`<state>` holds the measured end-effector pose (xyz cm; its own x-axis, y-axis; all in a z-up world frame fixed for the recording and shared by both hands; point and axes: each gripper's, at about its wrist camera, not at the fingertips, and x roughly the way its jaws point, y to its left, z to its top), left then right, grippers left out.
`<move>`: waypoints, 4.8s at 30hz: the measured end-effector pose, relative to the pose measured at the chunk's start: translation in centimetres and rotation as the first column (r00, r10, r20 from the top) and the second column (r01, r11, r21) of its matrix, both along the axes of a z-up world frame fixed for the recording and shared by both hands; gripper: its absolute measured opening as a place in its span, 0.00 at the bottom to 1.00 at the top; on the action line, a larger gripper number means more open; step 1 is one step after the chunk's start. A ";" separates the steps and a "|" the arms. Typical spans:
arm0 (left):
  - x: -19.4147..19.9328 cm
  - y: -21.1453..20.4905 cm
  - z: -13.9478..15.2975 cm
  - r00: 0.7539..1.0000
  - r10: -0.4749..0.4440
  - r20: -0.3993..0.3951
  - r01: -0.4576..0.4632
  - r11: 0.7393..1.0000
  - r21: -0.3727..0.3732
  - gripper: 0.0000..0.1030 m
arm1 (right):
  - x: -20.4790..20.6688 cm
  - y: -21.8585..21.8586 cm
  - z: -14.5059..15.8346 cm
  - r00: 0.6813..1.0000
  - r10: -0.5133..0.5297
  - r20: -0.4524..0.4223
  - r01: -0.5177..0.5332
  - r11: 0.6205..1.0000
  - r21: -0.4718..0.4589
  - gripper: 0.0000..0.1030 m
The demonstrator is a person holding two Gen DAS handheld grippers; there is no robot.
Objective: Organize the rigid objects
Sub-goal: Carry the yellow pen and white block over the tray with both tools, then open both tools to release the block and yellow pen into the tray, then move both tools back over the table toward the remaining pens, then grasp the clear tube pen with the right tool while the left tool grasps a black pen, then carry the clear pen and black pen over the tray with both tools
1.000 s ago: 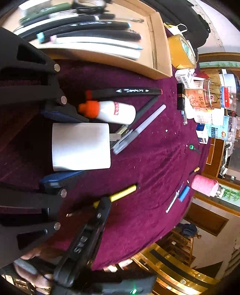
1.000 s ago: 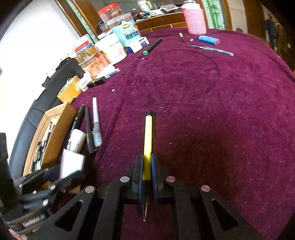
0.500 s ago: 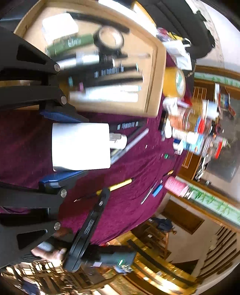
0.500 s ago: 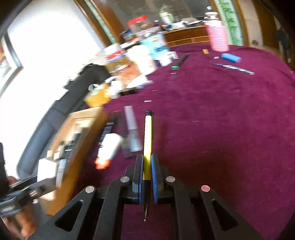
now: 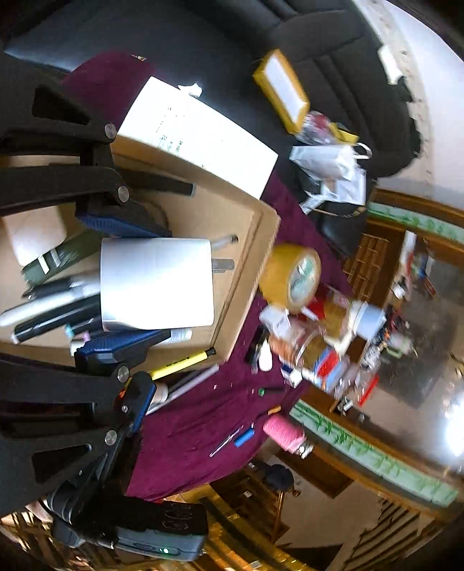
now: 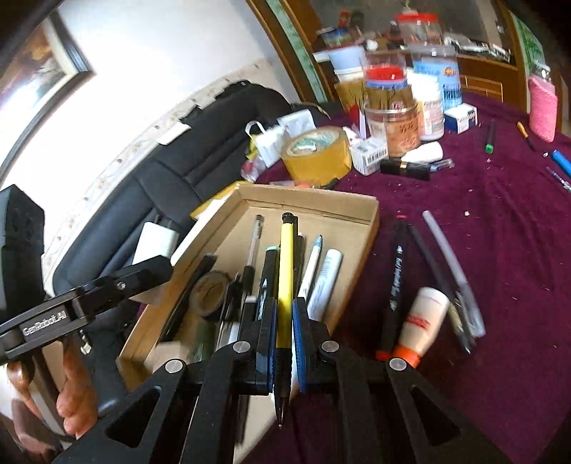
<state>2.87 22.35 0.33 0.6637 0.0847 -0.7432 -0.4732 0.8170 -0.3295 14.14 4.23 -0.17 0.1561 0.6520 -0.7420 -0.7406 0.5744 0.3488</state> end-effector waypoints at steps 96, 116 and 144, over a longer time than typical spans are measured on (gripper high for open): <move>-0.6 -13.2 -2.4 0.980 -0.171 0.103 0.179 0.981 -0.077 0.74 | 10.8 -7.5 -3.1 0.972 -0.212 0.105 0.231 0.949 -0.214 0.08; 13.6 -13.6 -2.4 0.976 -0.201 -0.085 0.196 0.979 -0.062 0.73 | 12.1 -15.1 -4.4 0.928 -0.373 0.023 0.371 0.913 -0.167 0.08; 21.4 -14.1 -9.0 0.943 -0.180 -0.279 0.154 0.982 -0.113 0.08 | 12.9 -16.7 -4.6 0.922 -0.383 -0.050 0.376 0.919 -0.118 0.08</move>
